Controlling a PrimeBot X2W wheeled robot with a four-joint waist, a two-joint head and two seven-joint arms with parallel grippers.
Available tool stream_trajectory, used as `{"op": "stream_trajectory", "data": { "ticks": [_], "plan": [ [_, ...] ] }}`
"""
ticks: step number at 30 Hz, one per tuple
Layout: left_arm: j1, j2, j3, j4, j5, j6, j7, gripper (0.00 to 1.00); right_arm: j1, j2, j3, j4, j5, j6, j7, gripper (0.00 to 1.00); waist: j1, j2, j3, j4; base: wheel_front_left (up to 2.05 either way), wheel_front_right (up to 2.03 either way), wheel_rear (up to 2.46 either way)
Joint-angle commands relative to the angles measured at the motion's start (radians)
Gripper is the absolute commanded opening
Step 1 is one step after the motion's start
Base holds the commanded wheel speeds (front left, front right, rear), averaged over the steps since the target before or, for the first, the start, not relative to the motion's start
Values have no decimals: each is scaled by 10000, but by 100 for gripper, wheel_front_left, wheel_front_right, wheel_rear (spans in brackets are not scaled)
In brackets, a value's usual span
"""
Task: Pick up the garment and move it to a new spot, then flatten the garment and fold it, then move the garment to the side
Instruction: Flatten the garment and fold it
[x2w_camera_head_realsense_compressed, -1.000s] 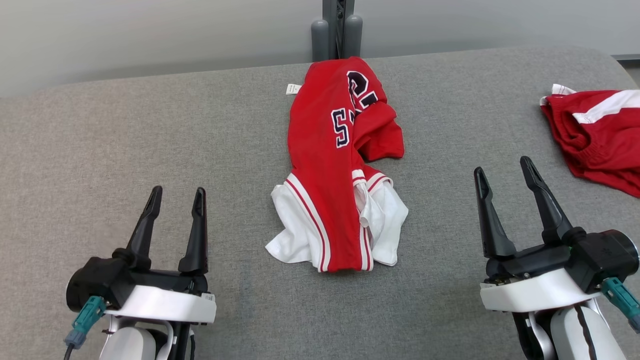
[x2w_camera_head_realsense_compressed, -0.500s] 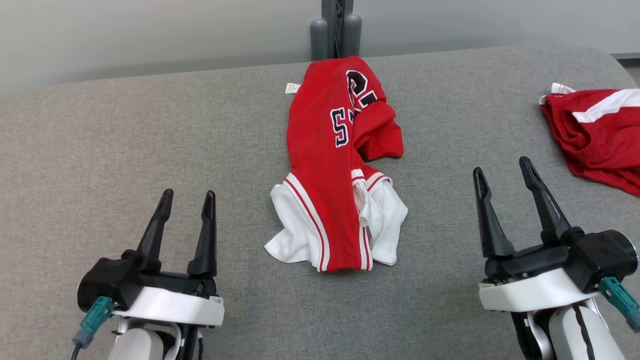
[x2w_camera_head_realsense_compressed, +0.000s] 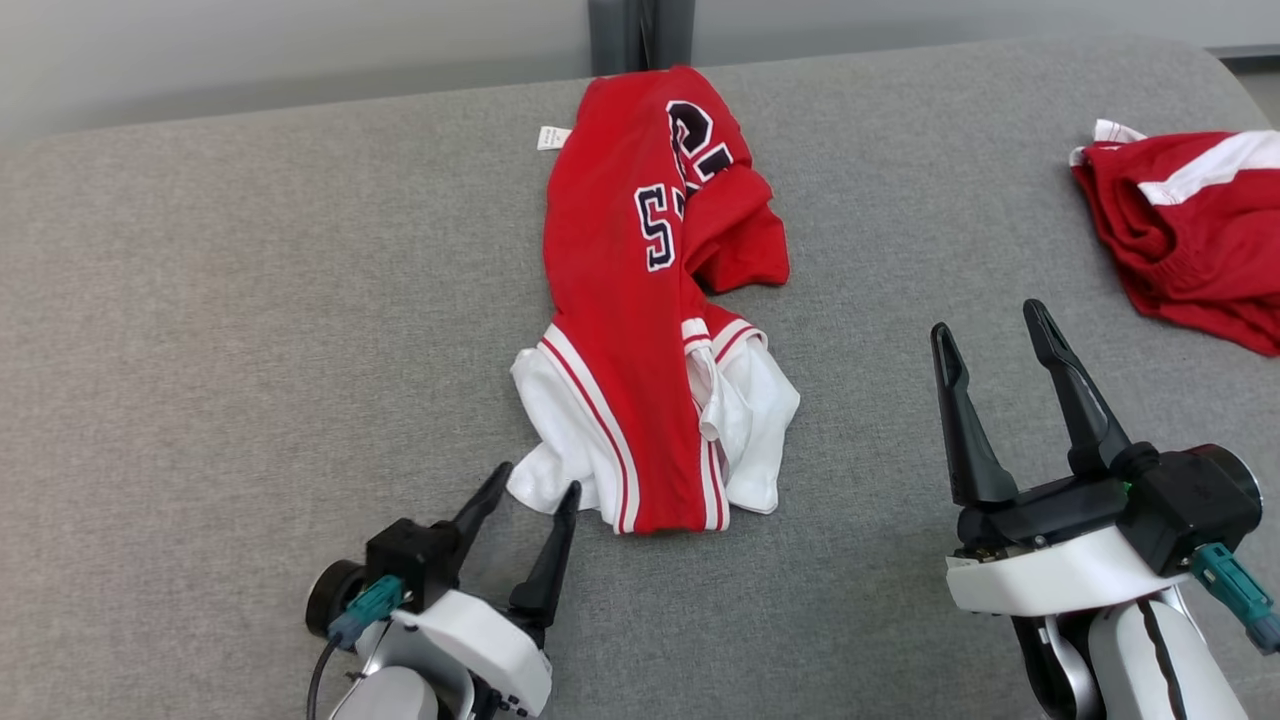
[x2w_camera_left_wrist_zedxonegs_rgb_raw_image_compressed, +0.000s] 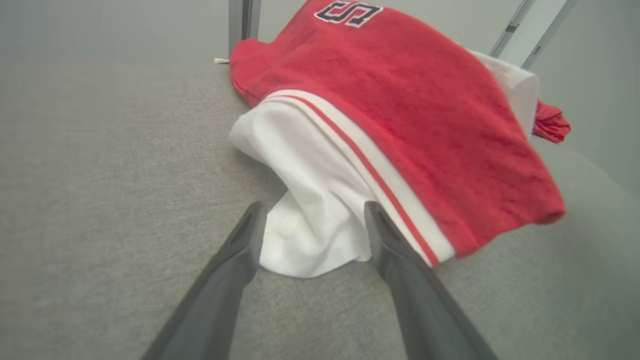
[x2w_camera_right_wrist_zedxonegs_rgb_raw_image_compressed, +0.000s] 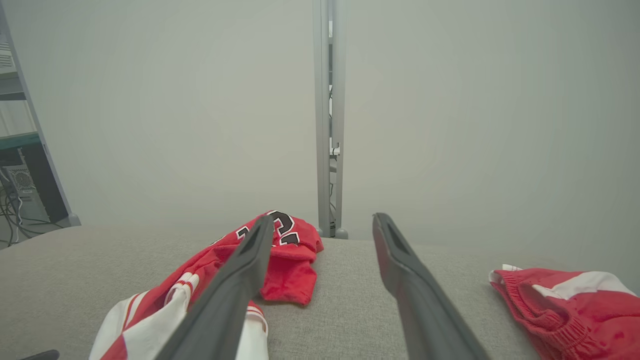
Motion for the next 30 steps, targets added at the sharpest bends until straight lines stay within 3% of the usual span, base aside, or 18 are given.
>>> {"op": "stream_trajectory", "data": {
  "ticks": [1,11,12,13,17,30],
  "plan": [
    [-268,124,-178,234,-172,-21,104,100,-95,-65,2,-35,74,3,4,100,0,-1,112,-86,0,0,0],
    [-1070,157,-585,1786,-352,6,716,100,-270,-62,14,-59,132,3,4,100,0,-1,454,-281,0,0,0],
    [-1120,148,-649,1889,-375,2,761,36,-283,-64,7,-61,136,3,4,100,0,-1,477,-287,0,0,0],
    [-1162,128,-696,1937,-398,-1,761,0,-302,-64,-4,-63,136,3,4,100,0,-1,494,-294,0,0,0],
    [-1410,204,-618,1940,-438,109,488,0,-315,-62,-64,-37,139,3,4,100,0,-1,493,-280,0,0,0],
    [-2127,953,1349,252,-298,1772,-99,0,-162,-64,-53,60,273,3,4,100,0,-1,33,-30,0,0,0]
  ]
}}
